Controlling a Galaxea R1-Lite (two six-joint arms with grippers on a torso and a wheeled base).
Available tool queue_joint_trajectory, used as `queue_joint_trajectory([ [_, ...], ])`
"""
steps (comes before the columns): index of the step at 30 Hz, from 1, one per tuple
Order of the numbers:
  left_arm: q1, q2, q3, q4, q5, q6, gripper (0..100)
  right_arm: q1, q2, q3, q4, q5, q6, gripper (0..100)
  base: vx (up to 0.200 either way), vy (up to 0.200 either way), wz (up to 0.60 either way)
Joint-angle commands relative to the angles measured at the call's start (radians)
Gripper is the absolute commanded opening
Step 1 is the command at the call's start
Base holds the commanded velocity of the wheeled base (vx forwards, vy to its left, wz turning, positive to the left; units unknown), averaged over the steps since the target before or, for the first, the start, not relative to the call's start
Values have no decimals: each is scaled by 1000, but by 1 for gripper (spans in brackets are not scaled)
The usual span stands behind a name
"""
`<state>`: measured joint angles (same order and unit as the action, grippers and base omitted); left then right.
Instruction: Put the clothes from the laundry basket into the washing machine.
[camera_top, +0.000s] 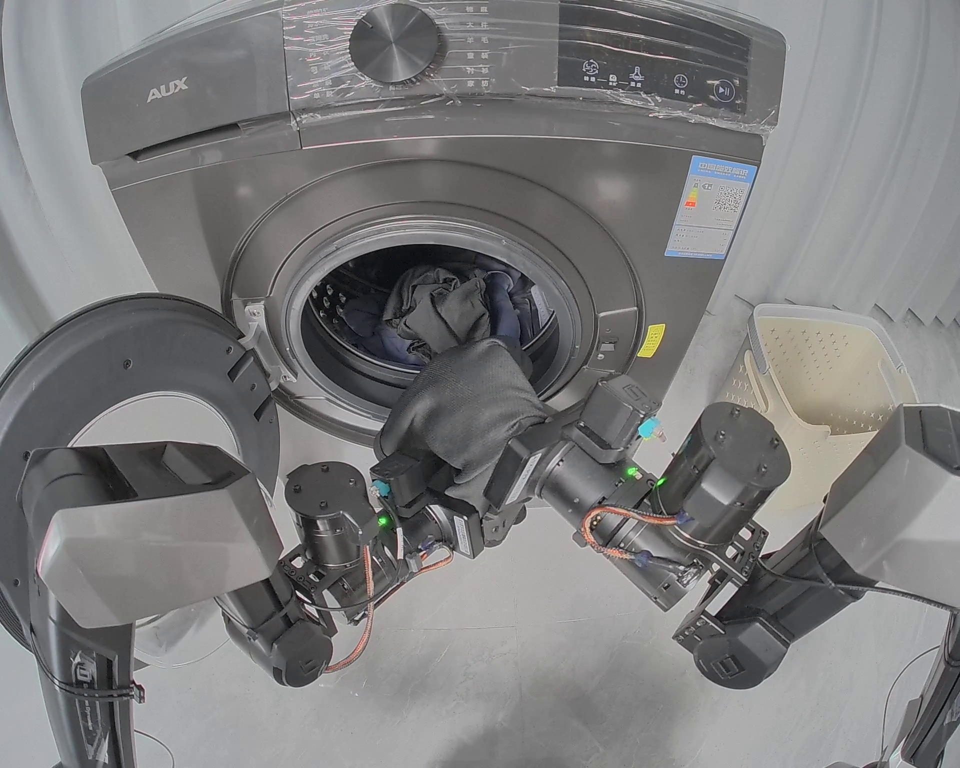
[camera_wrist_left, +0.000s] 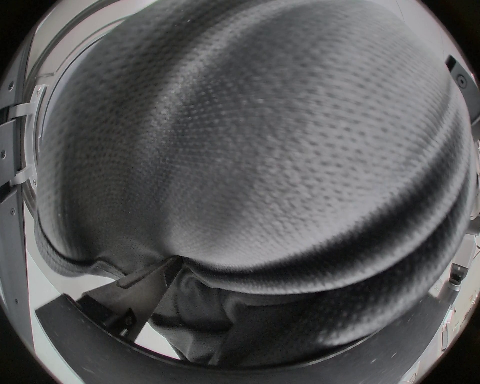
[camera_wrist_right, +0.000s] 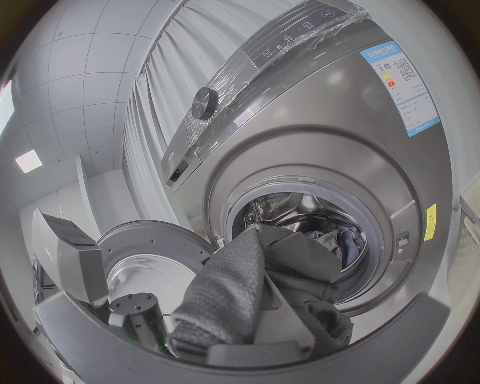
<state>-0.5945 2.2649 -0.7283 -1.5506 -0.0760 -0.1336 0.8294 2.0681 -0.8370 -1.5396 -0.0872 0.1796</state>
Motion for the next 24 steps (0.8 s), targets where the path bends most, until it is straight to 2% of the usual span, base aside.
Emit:
queue_joint_trajectory([
  [1,2,25,-22,0,2,0,100,13,-3,9,-1,-2,3,0,0,0,0],
  [6,2,42,-29,0,24,2,100,13,-5,7,-1,-2,8,0,0,0,0],
  [7,2,44,-29,0,24,2,0,11,-5,7,-1,-2,8,0,0,0,0],
  [18,7,38,-72,-2,39,-6,0,-10,-37,35,-1,-2,23,0,0,0,0],
  [24,22,-56,-23,-2,36,-12,0,-81,-71,62,-1,-2,23,0,0,0,0],
])
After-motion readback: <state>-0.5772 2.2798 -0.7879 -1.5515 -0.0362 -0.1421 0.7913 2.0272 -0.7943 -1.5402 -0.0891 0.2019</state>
